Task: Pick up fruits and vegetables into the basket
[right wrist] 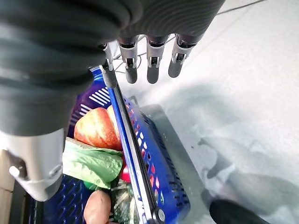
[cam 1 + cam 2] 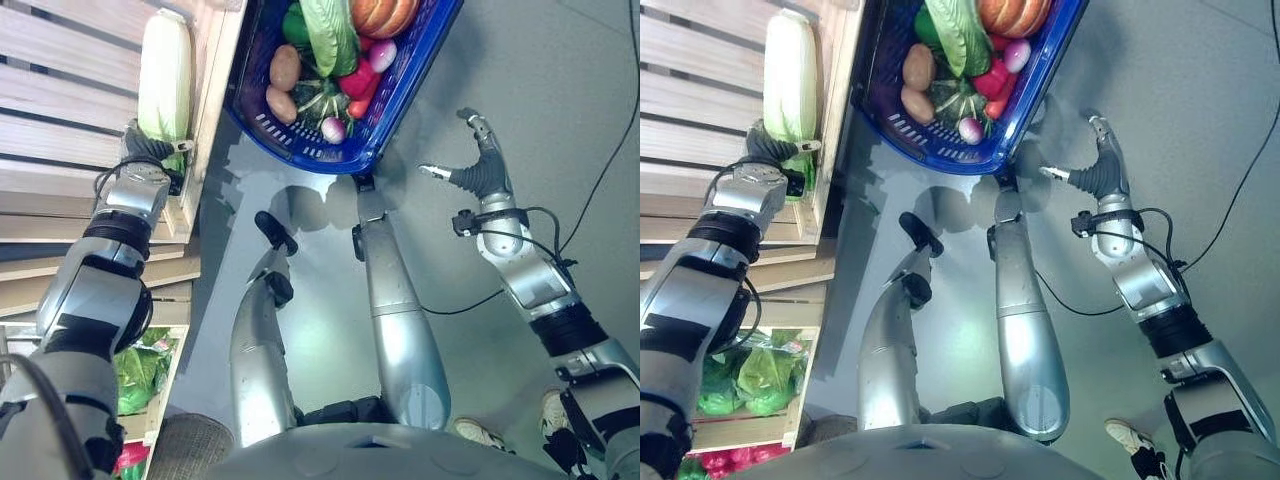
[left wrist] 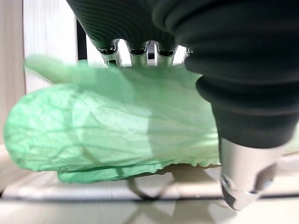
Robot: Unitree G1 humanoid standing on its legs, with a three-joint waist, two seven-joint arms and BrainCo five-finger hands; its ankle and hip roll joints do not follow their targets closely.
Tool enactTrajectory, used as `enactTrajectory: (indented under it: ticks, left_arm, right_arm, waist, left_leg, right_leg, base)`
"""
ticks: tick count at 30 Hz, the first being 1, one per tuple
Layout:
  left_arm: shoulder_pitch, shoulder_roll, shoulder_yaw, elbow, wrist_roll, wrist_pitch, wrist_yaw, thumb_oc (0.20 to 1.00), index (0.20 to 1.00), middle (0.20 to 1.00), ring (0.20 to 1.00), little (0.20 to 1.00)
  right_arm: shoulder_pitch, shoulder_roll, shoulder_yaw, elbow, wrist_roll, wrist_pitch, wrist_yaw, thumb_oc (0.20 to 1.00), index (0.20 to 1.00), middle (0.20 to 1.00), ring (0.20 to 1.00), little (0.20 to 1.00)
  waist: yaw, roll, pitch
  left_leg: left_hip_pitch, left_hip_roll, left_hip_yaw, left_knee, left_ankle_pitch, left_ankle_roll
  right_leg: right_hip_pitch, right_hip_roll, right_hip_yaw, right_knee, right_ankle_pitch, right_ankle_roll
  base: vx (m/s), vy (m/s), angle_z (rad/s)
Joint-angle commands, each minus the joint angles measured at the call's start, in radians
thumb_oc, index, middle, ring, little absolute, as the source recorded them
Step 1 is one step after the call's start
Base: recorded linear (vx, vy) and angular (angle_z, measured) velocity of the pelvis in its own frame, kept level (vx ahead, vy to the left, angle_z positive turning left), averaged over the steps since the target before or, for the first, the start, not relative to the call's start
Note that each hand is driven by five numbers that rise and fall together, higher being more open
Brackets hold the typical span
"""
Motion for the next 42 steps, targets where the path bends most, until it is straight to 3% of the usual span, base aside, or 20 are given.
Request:
enactTrajectory:
  ticks: [1,7,11,12,13,14,18,22,28,31,35,42]
  left_arm:
    - [0.023,-0.182,0.007,0.008,-0.163,-0.013,-0.251,1.000,1.000,1.000,1.000,1.000]
    - [0.019,-0.200,-0.016,-0.010,-0.174,0.024,-0.312,1.000,1.000,1.000,1.000,1.000]
    - [0.016,-0.210,-0.024,-0.018,-0.170,0.027,-0.281,1.000,1.000,1.000,1.000,1.000]
    - [0.018,-0.210,-0.021,-0.024,-0.181,0.019,-0.231,0.849,0.849,0.849,0.849,0.849]
    - [0.020,-0.214,-0.016,-0.030,-0.195,0.019,-0.193,0.231,0.231,0.231,0.231,0.231]
    - [0.026,-0.218,-0.001,-0.032,-0.205,0.006,-0.144,0.200,0.200,0.200,0.200,0.200]
    - [0.056,-0.218,0.033,-0.046,-0.205,-0.028,-0.040,0.200,0.200,0.200,0.200,0.200]
    - [0.095,-0.210,0.079,-0.093,-0.206,-0.138,0.123,0.200,0.200,0.200,0.200,0.200]
    - [0.195,-0.193,0.127,-0.210,-0.096,-0.290,0.254,0.200,0.200,0.200,0.200,0.200]
    - [0.254,-0.191,0.136,-0.282,-0.031,-0.357,0.302,0.200,0.200,0.200,0.200,0.200]
    - [0.318,-0.179,0.146,-0.356,0.071,-0.430,0.345,0.200,0.200,0.200,0.200,0.200]
    - [0.348,-0.121,0.129,-0.487,0.273,-0.481,0.393,0.200,0.200,0.200,0.200,0.200]
  right_arm:
    - [0.005,0.031,-0.013,-0.078,0.007,-0.025,0.008,1.000,1.000,1.000,1.000,1.000]
    - [0.019,0.033,-0.014,-0.097,0.018,-0.002,0.024,1.000,1.000,1.000,1.000,1.000]
    - [0.023,0.034,-0.012,-0.112,0.018,0.003,0.022,1.000,1.000,1.000,1.000,1.000]
    - [0.028,0.033,-0.016,-0.118,0.018,0.003,0.023,1.000,1.000,1.000,1.000,1.000]
    - [0.030,0.035,-0.017,-0.119,0.015,0.004,0.024,1.000,1.000,1.000,1.000,1.000]
    - [0.037,0.038,-0.015,-0.116,0.011,0.003,0.018,1.000,1.000,1.000,1.000,1.000]
    - [0.049,0.046,-0.012,-0.116,0.013,-0.012,0.015,1.000,1.000,1.000,1.000,1.000]
    - [0.067,0.055,-0.008,-0.136,0.012,-0.081,0.029,1.000,1.000,1.000,1.000,1.000]
    - [0.097,0.062,-0.012,-0.186,0.058,-0.213,0.097,1.000,1.000,1.000,1.000,1.000]
    - [0.105,0.066,-0.017,-0.223,0.079,-0.247,0.152,1.000,1.000,1.000,1.000,1.000]
    - [0.098,0.074,-0.012,-0.254,0.136,-0.276,0.198,1.000,1.000,1.000,1.000,1.000]
    - [-0.004,0.144,0.003,-0.311,0.376,-0.260,0.261,1.000,1.000,1.000,1.000,1.000]
  waist:
    - [-0.059,-0.062,0.018]
    - [-0.065,-0.069,0.018]
    - [-0.066,-0.073,0.018]
    - [-0.066,-0.073,0.018]
    - [-0.066,-0.073,0.018]
    - [-0.062,-0.073,0.018]
    - [-0.052,-0.075,0.018]
    - [-0.036,-0.075,0.018]
    - [-0.001,-0.073,0.018]
    - [0.022,-0.074,0.018]
    - [0.058,-0.080,0.018]
    - [0.128,-0.102,0.018]
  left_leg:
    - [-0.042,0.032,0.021,0.133,-0.039,-0.035]
    - [-0.019,0.034,0.029,0.126,-0.039,-0.028]
    - [-0.014,0.035,0.033,0.129,-0.042,-0.024]
    - [-0.012,0.034,0.031,0.130,-0.043,-0.024]
    - [-0.009,0.033,0.030,0.131,-0.043,-0.022]
    - [-0.007,0.032,0.027,0.134,-0.046,-0.021]
    - [-0.001,0.031,0.017,0.139,-0.048,-0.017]
    - [0.024,0.028,0.007,0.131,-0.047,-0.013]
    - [0.116,0.020,-0.010,0.106,-0.045,-0.014]
    - [0.175,0.013,-0.025,0.092,-0.045,-0.013]
    - [0.247,0.008,-0.042,0.077,-0.047,-0.012]
    - [0.332,0.006,-0.062,0.051,-0.026,0.004]
  right_leg:
    - [0.043,0.042,-0.009,0.155,-0.111,-0.049]
    - [0.070,0.046,-0.009,0.142,-0.110,-0.052]
    - [0.076,0.046,-0.011,0.142,-0.112,-0.055]
    - [0.079,0.048,-0.011,0.145,-0.115,-0.057]
    - [0.081,0.048,-0.011,0.146,-0.116,-0.058]
    - [0.084,0.048,-0.010,0.151,-0.122,-0.059]
    - [0.100,0.046,-0.014,0.149,-0.126,-0.064]
    - [0.132,0.043,-0.021,0.146,-0.133,-0.067]
    - [0.241,0.019,-0.051,0.121,-0.138,-0.069]
    - [0.307,0.005,-0.070,0.102,-0.138,-0.068]
    - [0.396,-0.014,-0.102,0.075,-0.137,-0.065]
    - [0.520,-0.037,-0.157,0.022,-0.101,-0.067]
  base:
    - [0.01,0.004,-0.39]
    - [0.01,-0.003,0.07]
    - [0.00,0.000,-0.01]
    - [0.00,0.000,0.00]
    - [0.00,0.000,0.00]
    - [0.00,0.000,0.00]
    - [0.00,0.000,0.00]
    - [0.00,-0.003,0.01]
    - [-0.02,-0.001,0.09]
    - [-0.01,-0.013,0.16]
    - [-0.02,-0.055,0.16]
    - [-0.04,-0.101,0.17]
